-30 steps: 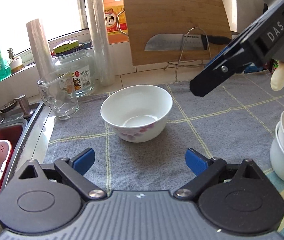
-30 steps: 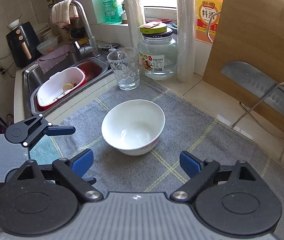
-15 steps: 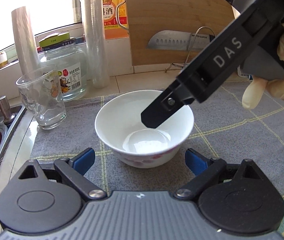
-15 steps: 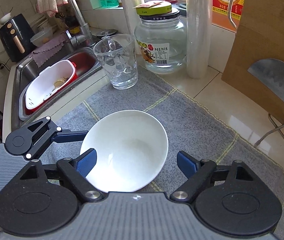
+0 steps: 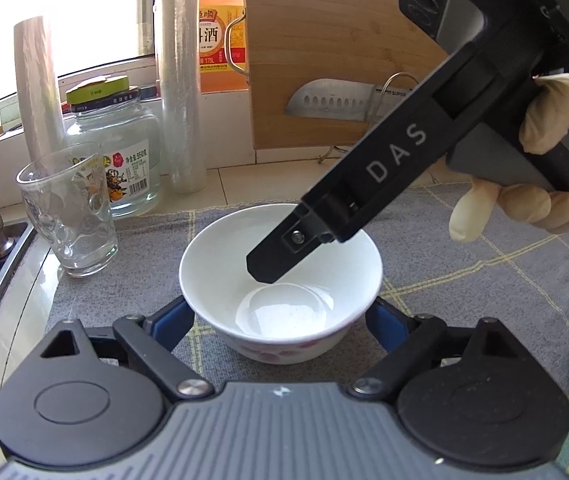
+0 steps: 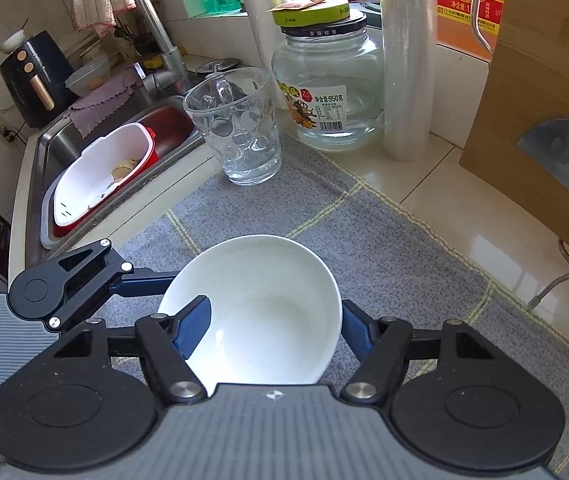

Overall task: Organize plates and bowls
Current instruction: 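Move the right gripper to the last white bowl and grasp its rim, then carry the white bowl with the right gripper and lower it into the nested bowls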

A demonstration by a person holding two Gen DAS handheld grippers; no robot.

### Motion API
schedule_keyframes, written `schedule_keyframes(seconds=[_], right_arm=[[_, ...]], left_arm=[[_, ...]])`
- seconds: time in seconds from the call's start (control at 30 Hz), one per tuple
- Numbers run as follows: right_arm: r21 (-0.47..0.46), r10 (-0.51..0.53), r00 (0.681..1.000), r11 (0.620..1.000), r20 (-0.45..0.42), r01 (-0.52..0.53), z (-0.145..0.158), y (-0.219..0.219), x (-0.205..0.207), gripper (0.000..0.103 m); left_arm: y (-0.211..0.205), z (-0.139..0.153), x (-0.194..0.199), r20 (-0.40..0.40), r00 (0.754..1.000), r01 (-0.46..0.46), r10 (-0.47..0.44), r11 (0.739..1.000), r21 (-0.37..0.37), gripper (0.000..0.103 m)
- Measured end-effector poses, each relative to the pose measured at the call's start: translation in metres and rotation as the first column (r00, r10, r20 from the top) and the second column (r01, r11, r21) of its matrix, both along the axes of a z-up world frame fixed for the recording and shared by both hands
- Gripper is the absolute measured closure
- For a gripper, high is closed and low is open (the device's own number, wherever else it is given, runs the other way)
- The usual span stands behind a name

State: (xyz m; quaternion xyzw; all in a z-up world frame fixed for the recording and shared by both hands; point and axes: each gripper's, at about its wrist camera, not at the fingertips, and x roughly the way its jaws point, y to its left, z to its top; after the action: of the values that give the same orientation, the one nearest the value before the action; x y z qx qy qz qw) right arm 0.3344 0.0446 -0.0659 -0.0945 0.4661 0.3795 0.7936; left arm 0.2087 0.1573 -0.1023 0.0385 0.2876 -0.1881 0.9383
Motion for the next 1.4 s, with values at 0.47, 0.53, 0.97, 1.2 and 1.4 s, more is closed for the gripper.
schedule_keyframes(seconds=[0.47,0.53,0.97,1.2,1.4], right_arm=[[0.013,-0.022,1.0,1.0,-0.014,0.023,0.001,-0.006,-0.003,0.031],[0.022,-0.029,0.999,0.999,-0.027,0.029,0.002,-0.008,-0.004,0.031],[0.072,-0.062,0.997,0.995,-0.049,0.065,0.023,-0.035,-0.041,0.031],[0.094,-0.085,0.995,0.992,-0.042,0.089,0.038,-0.054,-0.067,0.031],[0.103,-0.117,0.993,0.988,-0.028,0.119,0.048,-0.072,-0.092,0.031]], left_arm=[[-0.002,0.003,-0.001,-0.015,1.0,0.007,-0.007,1.0,0.01,0.012],[-0.003,0.005,-0.004,-0.014,1.0,0.013,-0.013,1.0,0.015,0.012],[-0.016,0.035,-0.037,-0.006,0.998,0.069,-0.069,0.997,0.036,0.012],[-0.025,0.049,-0.058,-0.002,0.995,0.104,-0.104,0.994,0.03,0.012],[-0.035,0.06,-0.078,0.012,0.989,0.145,-0.146,0.989,0.028,0.012]])
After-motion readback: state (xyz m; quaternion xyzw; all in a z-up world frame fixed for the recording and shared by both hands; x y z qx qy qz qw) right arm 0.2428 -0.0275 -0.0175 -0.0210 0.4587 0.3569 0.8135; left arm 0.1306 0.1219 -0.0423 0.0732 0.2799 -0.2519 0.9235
